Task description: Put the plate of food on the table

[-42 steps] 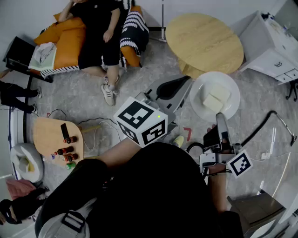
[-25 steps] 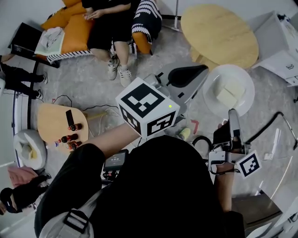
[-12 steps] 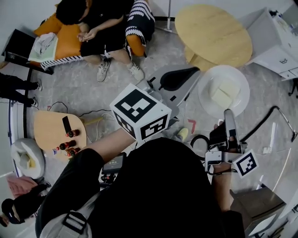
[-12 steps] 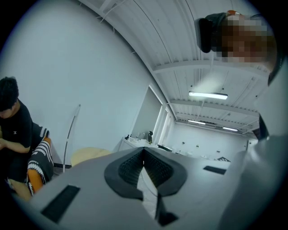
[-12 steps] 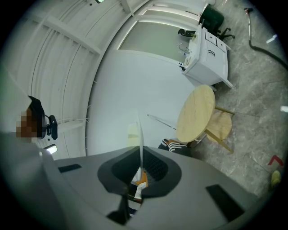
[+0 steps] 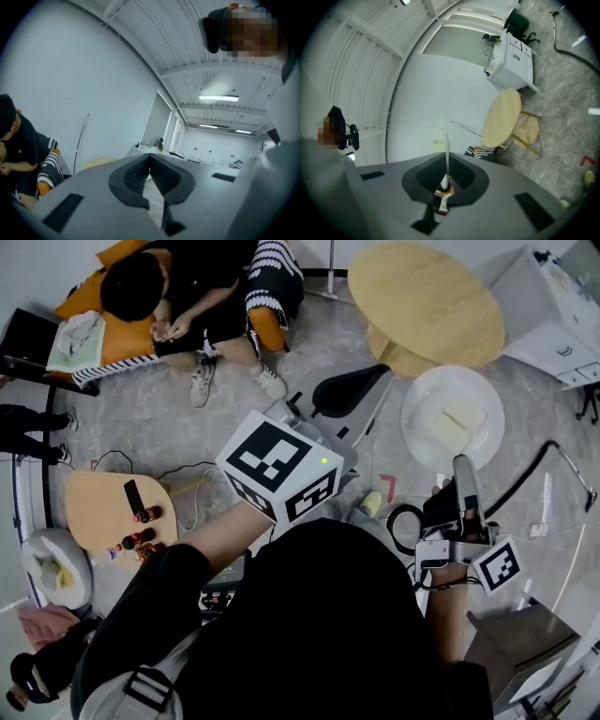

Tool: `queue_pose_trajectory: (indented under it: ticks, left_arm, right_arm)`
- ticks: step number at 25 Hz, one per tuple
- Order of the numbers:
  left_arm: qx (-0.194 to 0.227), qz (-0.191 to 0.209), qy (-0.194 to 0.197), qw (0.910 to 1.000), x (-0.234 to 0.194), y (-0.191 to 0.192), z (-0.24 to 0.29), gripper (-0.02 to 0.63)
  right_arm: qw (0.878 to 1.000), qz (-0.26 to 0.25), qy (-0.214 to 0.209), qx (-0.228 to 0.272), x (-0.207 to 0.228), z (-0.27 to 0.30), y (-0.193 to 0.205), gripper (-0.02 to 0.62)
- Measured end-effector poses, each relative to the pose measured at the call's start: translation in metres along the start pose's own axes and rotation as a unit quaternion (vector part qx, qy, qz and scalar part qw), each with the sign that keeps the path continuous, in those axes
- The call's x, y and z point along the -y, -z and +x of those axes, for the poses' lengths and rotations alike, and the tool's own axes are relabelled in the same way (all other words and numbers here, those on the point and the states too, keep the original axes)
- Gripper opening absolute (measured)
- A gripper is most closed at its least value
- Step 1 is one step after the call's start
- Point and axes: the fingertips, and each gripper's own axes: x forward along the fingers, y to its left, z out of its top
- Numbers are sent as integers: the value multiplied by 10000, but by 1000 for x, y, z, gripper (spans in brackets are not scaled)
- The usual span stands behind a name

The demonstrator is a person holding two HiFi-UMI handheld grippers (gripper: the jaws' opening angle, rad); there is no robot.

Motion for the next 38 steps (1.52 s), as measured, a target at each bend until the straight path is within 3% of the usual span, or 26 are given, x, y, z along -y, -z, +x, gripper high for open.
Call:
queue_pose_trajectory:
  ticks: [19, 32, 38]
  left_arm:
    - [-193, 574, -411, 9973, -5, 9, 21, 6]
    - [-255, 677, -451, 9964, 4, -6, 122, 6]
    - [-361, 518, -593, 9962, 4, -5, 197, 6]
  right_arm:
    - [9997, -58, -138, -170, 8, 14, -8, 17]
    - [9988, 148, -320, -350, 35, 51, -86, 17]
    - [9983, 297, -259, -428, 66, 70, -150, 17]
